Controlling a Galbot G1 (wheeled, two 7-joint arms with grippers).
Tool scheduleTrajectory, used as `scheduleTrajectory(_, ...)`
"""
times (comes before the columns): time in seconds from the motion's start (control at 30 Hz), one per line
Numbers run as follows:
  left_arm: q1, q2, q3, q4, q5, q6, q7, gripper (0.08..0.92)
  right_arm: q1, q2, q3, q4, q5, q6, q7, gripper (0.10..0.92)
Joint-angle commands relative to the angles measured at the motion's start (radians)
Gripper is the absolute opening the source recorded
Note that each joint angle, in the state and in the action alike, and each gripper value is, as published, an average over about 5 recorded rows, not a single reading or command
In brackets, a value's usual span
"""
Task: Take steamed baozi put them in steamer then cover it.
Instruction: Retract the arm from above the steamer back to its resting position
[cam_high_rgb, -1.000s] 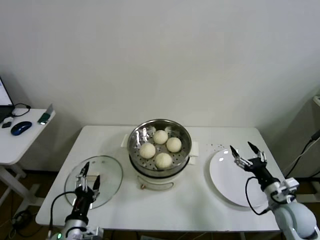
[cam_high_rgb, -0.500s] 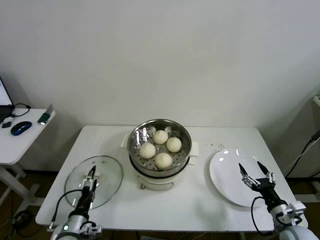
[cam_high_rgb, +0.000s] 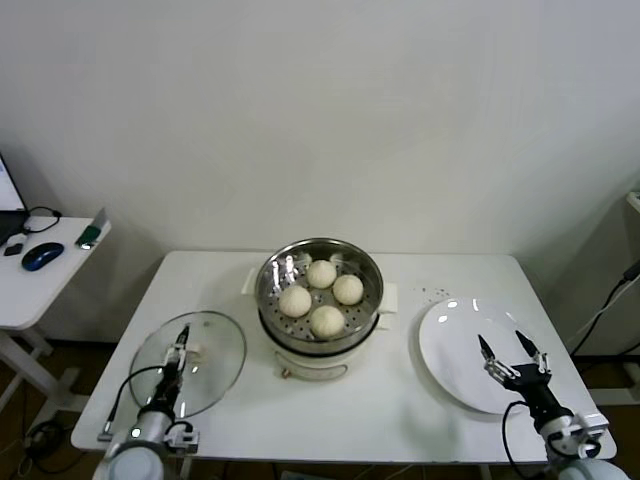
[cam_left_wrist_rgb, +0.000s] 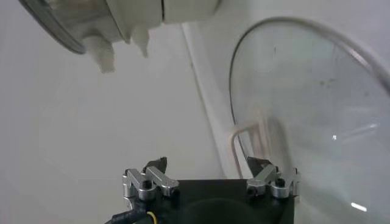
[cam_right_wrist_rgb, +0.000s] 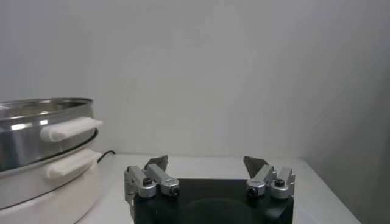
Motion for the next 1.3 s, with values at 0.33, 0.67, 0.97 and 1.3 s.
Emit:
scheduleTrajectory(0.33, -0.148, 0.015, 0.026, 0.159, -0.094, -0.014, -0.036, 0.823, -0.005, 0.020, 0.001, -0.013, -0.080, 0.019, -0.008, 0.823)
scheduleTrajectory(0.67, -0.148, 0.016, 0.034, 0.166, -0.164, -0.032, -0.048, 0.646, 0.002, 0.040, -0.002, -0.038, -0.125, 0.040, -0.020, 0.823)
scheduleTrajectory(0.97, -0.128, 0.025, 0.030, 0.119, -0.208, -0.030, -0.064, 0.387, 0.018, 0.045, -0.008, -0.053, -0.142, 0.045, -0.021, 0.823)
scheduleTrajectory(1.3, 0.004, 0.065, 0.017, -0.153, -0.269, 0.072, -0.043, 0.151, 0.045, 0.023, -0.017, -0.072, -0.146, 0.044, -0.016, 0.823)
